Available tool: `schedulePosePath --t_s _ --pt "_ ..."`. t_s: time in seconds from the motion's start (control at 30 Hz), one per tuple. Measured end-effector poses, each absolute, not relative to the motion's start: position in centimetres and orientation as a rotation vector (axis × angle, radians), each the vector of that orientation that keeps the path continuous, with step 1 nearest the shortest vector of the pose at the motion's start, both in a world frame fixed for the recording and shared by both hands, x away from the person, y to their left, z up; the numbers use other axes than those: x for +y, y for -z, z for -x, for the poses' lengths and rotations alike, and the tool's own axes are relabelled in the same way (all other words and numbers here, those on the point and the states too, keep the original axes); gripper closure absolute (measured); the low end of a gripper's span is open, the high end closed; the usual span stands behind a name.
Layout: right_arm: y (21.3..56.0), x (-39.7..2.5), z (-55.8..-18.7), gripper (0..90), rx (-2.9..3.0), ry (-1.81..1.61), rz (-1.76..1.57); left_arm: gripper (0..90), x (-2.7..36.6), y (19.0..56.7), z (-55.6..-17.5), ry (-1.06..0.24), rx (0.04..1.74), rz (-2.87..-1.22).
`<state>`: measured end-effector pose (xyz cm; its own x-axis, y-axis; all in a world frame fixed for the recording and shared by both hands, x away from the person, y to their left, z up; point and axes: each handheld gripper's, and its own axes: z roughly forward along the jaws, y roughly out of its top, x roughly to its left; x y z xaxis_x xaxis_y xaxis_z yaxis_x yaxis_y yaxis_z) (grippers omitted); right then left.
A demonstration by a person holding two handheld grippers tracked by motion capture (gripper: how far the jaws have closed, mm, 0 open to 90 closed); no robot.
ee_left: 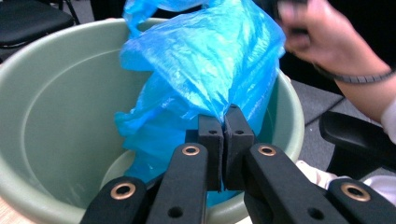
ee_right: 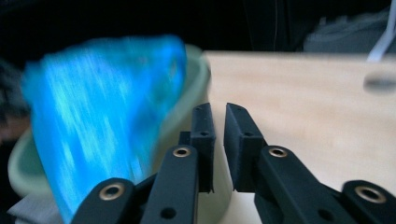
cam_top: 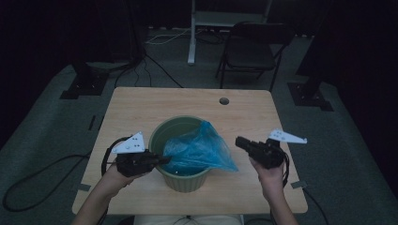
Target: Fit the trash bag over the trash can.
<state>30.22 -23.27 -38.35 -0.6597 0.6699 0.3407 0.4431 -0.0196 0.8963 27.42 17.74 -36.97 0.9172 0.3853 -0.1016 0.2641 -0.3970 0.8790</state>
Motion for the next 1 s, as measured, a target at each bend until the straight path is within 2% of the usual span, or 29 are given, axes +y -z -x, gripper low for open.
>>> schedulePosePath --t_s 0.17,0.23,0.47,0.57,0.63,0.7,0.73,0.9,0.93,1.0 --pt "35.2 -20.7 -32.5 60.0 2.095 -1.78 -1.114 88.8 17.7 36.9 -27.3 -0.147 0.457 -2.012" --pt "34.8 -19.5 -33.6 56.1 2.149 -1.785 -1.106 88.8 17.7 36.9 -27.3 -0.145 0.459 -2.012" --pt "35.1 -16.2 -36.1 53.2 2.318 -1.675 -1.102 88.7 17.6 37.0 -27.3 -0.14 0.456 -2.016" --pt "35.6 -15.8 -36.8 56.2 2.354 -1.621 -1.125 88.7 17.6 37.0 -27.4 -0.141 0.459 -2.018" --pt "35.9 -15.7 -37.2 67.1 2.382 -1.607 -1.136 88.7 17.6 37.1 -27.5 -0.133 0.465 -2.016" --pt "36.0 -15.7 -37.5 85.2 2.402 -1.605 -1.13 88.7 17.6 37.1 -27.6 -0.13 0.475 -2.016" --pt "36.1 -15.7 -37.6 90.0 2.411 -1.631 -1.133 88.7 17.6 37.1 -27.6 -0.134 0.477 -2.018" --pt "34.9 -15.9 -36.9 90.0 2.365 -1.68 -1.071 86.4 17.9 37.0 -27.8 -0.112 0.5 -2.001" --pt "34.5 -16.1 -36.5 90.0 2.356 -1.711 -1.038 78.5 17.9 37.0 -27.8 -0.099 0.501 -2.0" --pt "33.7 -16.4 -35.6 90.0 2.341 -1.807 -0.979 70.0 18.0 36.9 -27.8 -0.098 0.506 -1.996"
